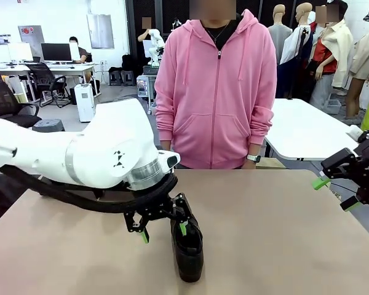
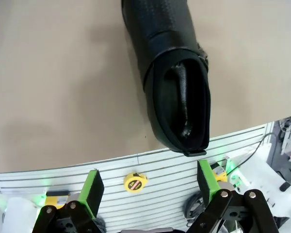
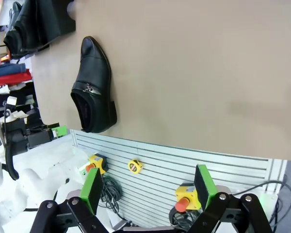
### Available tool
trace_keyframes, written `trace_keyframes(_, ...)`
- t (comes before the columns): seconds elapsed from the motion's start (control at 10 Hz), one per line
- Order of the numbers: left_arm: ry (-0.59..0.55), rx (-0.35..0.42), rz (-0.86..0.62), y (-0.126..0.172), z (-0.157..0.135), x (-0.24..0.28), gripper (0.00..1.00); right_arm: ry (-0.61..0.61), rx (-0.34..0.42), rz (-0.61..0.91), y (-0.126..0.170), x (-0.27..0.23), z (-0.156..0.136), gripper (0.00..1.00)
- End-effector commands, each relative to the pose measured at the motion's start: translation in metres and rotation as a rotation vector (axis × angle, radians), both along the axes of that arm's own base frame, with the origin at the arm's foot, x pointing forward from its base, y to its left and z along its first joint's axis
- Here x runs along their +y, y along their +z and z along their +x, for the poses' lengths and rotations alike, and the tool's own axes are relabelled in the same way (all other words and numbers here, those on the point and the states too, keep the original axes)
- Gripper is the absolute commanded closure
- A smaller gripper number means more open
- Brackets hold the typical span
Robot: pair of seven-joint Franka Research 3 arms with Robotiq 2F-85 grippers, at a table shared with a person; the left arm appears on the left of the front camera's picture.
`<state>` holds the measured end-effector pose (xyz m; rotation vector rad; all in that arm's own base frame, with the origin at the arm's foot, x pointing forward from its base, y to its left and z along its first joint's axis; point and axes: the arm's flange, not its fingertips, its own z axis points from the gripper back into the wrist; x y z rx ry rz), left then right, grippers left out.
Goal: Organize the shoes by placing them on the stand.
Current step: Place the Shoe from the middle of the table onto the Shoes Stand.
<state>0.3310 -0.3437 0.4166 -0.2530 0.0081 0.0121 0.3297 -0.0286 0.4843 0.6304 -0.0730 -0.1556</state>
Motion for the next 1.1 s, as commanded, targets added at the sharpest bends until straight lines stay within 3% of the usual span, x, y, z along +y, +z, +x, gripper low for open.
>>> trace_keyframes(0.0, -0.001, 0.004, -0.031, 0.001, -0.020, 0.013, 0.00, 0.021, -0.019, 0.030, 0.002, -0.002, 0.003, 0.00)
trace_keyframes(0.1, 0.000, 0.000, 0.000, 0.000, 0.000, 0.000, 0.00, 0.021, -0.019, 0.030, 0.002, -0.002, 0.003, 0.00)
trace_keyframes(0.4, 0.126, -0.086, 0.038, -0.025, 0.026, -0.020, 0.00, 0.021, -0.019, 0.030, 0.002, -0.002, 0.003, 0.00)
trace_keyframes(0.7, 0.170, -0.043, 0.111, -0.059, 0.043, -0.030, 0.00, 0.021, -0.019, 0.030, 0.002, -0.002, 0.003, 0.00)
trace_keyframes(0.9, 0.183, -0.051, 0.112, -0.065, 0.045, -0.029, 0.00, 0.021, -0.019, 0.030, 0.002, -0.002, 0.003, 0.00)
trace_keyframes(1.0, 0.190, -0.040, 0.119, -0.065, 0.044, -0.028, 0.60, 0.021, -0.019, 0.030, 0.002, -0.002, 0.003, 0.00)
